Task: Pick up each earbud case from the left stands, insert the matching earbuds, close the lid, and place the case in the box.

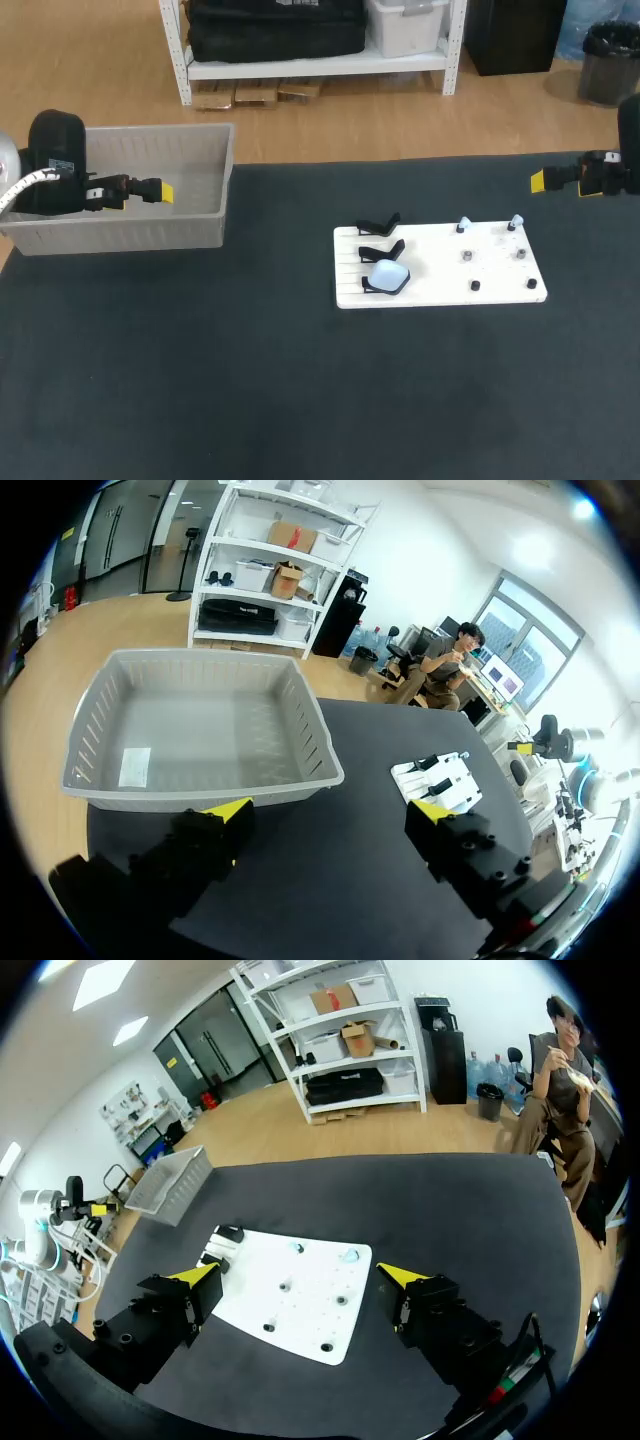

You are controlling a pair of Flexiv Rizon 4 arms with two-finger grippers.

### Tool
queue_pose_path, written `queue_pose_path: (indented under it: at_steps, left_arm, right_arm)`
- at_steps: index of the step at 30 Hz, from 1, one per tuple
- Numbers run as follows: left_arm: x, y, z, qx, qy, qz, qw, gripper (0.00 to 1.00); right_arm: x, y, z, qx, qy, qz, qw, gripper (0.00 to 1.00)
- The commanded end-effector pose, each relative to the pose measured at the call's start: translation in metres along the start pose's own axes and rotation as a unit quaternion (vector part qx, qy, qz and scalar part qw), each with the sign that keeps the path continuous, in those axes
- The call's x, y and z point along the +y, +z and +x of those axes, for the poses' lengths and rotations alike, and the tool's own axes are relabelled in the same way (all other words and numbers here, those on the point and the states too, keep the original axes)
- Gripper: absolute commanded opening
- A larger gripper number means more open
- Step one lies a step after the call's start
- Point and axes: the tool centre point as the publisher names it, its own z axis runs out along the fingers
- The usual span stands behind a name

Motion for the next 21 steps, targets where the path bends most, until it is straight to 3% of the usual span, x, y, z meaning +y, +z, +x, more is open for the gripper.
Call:
queue_pose_path:
  at_steps: [1, 17, 21]
  left_arm:
    - [-0.0016, -0.0003, -0.0012, 0.003, -0.001, -0.004, 1.000, 1.00]
    - [-0.0016, -0.0003, -0.0012, 0.003, -0.001, -0.004, 1.000, 1.00]
    - [-0.0112, 0.0037, -0.0034, 0.006, 0.030, 0.019, 0.999, 1.00]
  right_arm:
    - [-0.0011, 0.0002, 0.0002, 0.000, -0.001, -0.002, 1.000, 1.00]
    - [-0.0011, 0.0002, 0.0002, 0.000, -0.001, -0.002, 1.000, 1.00]
    - [-0.0011, 0.0002, 0.0002, 0.000, -0.001, -0.002, 1.000, 1.00]
